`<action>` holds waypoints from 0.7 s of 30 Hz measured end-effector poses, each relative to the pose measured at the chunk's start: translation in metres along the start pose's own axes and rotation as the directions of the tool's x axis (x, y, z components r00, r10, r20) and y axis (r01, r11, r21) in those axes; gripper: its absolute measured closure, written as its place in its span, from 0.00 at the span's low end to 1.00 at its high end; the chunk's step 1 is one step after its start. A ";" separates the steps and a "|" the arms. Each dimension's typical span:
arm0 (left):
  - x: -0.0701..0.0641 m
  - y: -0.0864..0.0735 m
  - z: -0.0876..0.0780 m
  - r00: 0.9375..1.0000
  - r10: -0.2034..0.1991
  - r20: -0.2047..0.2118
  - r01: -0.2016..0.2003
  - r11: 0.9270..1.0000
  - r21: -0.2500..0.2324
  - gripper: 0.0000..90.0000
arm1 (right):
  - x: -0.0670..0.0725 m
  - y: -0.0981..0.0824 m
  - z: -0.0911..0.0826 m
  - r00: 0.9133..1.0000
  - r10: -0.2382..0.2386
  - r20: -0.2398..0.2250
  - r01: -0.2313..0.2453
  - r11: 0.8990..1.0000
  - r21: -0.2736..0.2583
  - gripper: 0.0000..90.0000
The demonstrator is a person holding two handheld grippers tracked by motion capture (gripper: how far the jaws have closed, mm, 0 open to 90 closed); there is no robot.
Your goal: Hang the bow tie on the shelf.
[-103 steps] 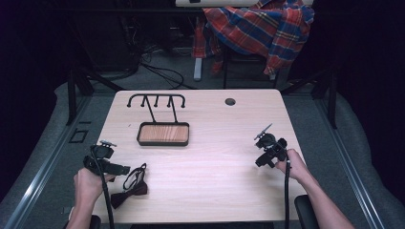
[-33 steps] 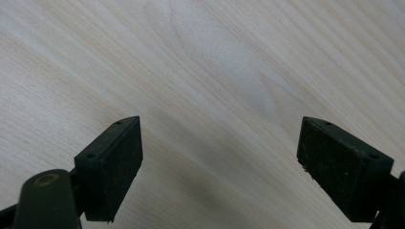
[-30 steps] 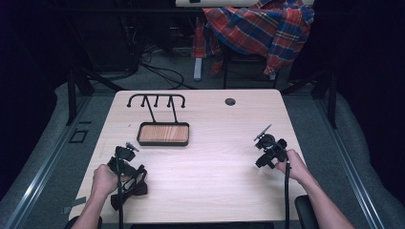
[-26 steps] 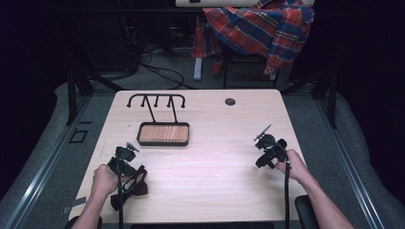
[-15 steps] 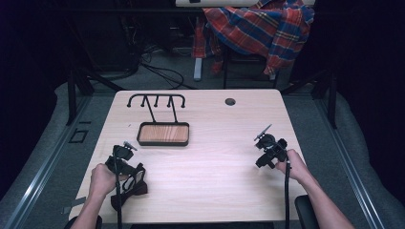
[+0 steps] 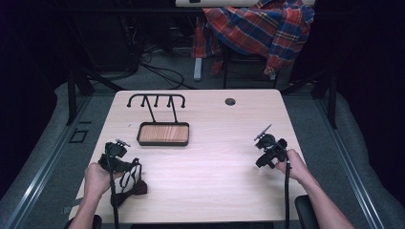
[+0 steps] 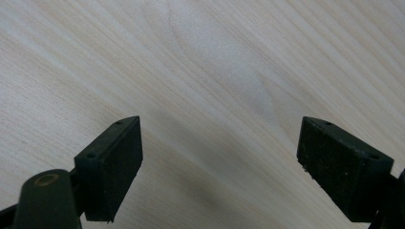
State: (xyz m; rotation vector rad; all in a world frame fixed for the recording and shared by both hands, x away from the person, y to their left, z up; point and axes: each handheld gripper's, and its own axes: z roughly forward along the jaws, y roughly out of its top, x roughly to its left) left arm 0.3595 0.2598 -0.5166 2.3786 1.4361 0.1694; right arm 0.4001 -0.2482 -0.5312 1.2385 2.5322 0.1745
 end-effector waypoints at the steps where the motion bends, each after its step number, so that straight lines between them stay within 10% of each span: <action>1: 0.000 0.000 -0.001 1.000 -0.001 0.000 0.001 1.000 -0.002 0.98 | 0.000 0.000 0.000 1.000 -0.004 0.001 0.004 1.000 0.004 0.17; 21: 0.001 -0.004 -0.027 0.999 -0.030 -0.029 0.028 0.995 -0.096 0.99 | 0.000 0.000 0.000 1.000 0.000 0.001 0.000 1.000 0.000 0.17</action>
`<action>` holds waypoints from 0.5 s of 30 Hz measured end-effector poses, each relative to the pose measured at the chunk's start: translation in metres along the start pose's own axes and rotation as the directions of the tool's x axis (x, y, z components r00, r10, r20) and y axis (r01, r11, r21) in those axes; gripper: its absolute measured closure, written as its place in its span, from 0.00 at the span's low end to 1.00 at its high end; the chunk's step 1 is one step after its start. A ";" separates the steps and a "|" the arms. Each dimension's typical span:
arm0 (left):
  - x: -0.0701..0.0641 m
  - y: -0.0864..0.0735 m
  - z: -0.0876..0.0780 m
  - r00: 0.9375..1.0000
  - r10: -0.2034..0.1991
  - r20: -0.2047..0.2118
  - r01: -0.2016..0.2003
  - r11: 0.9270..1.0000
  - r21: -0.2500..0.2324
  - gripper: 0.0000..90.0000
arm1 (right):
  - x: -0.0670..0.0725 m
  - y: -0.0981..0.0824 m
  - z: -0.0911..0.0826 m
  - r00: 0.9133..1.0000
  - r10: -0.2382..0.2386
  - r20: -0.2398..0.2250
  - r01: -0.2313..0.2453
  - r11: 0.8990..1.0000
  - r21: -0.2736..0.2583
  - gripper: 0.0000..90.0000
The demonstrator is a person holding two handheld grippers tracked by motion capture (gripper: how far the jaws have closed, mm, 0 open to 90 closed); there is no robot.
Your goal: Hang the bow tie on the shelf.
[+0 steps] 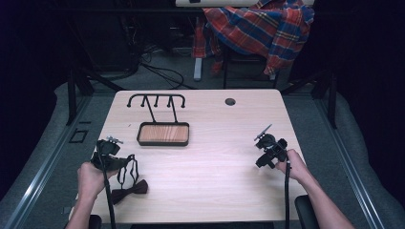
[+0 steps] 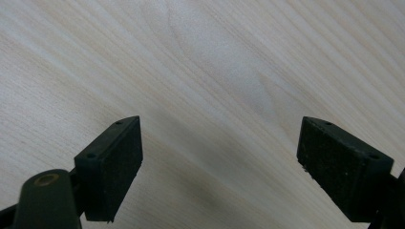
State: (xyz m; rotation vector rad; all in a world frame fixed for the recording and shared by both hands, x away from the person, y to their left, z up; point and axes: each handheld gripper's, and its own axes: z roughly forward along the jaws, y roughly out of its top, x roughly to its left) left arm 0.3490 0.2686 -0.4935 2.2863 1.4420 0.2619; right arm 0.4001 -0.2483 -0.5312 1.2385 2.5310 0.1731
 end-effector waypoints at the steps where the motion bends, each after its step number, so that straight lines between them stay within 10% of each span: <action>1: 0.000 0.000 -0.002 1.000 0.000 -0.002 0.000 1.000 -0.007 0.99 | 0.000 0.000 0.000 1.000 -0.002 0.000 0.002 1.000 -0.004 0.17; 15: -0.003 0.005 -0.029 1.000 -0.002 -0.014 0.001 0.995 -0.103 0.99 | 0.000 0.000 0.000 1.000 0.004 0.001 -0.004 1.000 -0.003 0.17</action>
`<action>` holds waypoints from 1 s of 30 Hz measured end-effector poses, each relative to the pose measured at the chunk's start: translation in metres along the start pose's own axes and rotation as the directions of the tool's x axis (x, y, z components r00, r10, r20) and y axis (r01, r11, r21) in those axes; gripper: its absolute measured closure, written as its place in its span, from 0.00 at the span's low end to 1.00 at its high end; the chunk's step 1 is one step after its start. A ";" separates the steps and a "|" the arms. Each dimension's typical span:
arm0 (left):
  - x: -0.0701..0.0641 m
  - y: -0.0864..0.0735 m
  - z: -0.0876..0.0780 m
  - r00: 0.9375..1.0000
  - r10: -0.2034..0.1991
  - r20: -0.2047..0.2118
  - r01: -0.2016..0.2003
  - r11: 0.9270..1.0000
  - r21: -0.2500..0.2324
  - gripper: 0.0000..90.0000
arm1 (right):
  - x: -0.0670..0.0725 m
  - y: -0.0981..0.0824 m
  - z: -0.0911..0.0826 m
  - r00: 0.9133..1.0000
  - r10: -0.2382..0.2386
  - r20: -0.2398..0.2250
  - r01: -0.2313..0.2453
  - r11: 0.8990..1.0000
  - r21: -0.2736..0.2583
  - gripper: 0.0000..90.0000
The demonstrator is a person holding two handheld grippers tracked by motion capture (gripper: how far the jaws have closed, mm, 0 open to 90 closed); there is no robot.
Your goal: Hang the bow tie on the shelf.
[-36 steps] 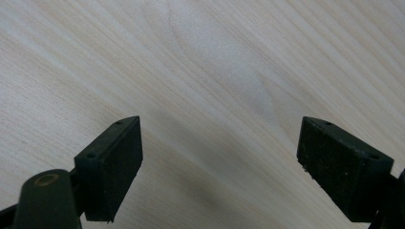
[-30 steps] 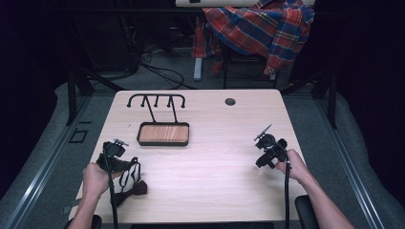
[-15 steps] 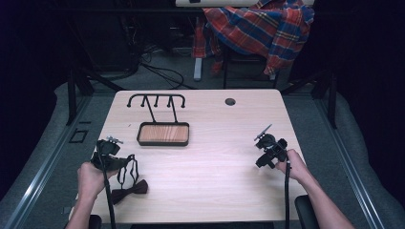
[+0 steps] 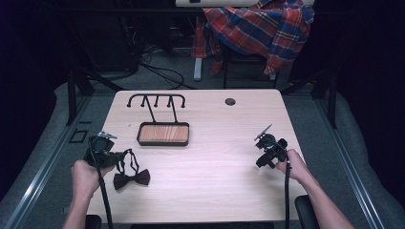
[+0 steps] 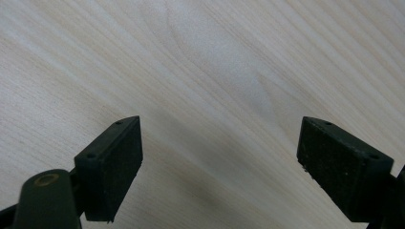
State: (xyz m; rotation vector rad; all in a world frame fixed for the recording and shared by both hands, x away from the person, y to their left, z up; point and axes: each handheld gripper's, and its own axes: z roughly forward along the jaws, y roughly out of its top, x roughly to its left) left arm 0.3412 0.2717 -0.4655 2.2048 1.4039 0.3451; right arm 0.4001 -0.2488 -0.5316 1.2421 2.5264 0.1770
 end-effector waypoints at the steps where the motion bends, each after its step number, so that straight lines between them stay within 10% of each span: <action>1: 0.000 0.000 0.000 1.000 0.000 0.000 0.000 1.000 0.000 0.99 | 0.000 0.000 0.000 1.000 0.003 -0.005 -0.003 1.000 -0.002 0.17; 30: 0.005 0.013 -0.023 0.999 0.023 -0.035 -0.025 0.999 -0.048 0.99 | 0.001 -0.001 0.001 1.000 0.013 0.003 -0.013 1.000 -0.014 0.17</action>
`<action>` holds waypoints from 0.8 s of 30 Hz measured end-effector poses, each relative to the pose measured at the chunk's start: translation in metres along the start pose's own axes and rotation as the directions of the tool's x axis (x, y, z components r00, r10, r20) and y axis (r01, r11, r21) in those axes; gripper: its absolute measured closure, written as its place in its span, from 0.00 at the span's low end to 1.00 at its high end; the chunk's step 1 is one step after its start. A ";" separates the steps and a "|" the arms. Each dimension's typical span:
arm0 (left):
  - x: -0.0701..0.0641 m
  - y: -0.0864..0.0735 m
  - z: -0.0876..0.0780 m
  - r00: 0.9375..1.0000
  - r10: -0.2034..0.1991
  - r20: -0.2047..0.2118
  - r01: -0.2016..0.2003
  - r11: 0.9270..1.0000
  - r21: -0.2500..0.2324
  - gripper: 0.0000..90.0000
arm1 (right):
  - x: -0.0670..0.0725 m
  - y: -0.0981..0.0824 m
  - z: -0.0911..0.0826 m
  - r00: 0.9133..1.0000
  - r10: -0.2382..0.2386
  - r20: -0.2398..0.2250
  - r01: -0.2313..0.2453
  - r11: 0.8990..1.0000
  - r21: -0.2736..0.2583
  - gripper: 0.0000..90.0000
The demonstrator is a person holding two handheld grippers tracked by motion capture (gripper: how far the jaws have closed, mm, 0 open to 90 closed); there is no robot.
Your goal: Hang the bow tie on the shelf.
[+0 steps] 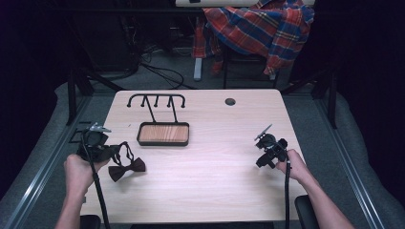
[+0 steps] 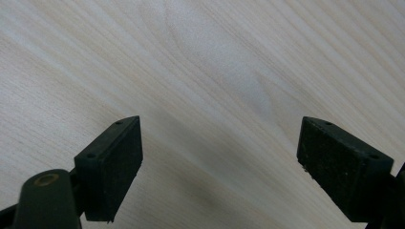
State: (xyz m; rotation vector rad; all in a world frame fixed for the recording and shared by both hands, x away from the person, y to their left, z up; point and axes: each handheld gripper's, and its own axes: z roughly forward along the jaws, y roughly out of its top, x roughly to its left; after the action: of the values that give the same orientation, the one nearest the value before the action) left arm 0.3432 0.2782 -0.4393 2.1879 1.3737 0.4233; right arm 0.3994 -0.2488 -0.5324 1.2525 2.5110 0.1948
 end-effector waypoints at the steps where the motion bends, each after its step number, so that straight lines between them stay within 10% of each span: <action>1: 0.000 0.001 -0.001 1.000 -0.002 -0.001 0.002 1.000 0.003 0.99 | 0.000 0.000 0.000 1.000 0.000 -0.001 0.000 1.000 0.000 0.17; 24: 0.002 0.029 -0.002 0.999 0.035 -0.024 -0.035 0.999 -0.012 0.99 | 0.000 0.000 0.000 1.000 -0.001 -0.005 0.001 1.000 0.002 0.17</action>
State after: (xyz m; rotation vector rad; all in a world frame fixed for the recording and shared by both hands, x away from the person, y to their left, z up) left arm 0.3649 0.2703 -0.4209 2.2061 1.3437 0.4703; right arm 0.3995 -0.2492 -0.5325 1.2534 2.5162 0.1953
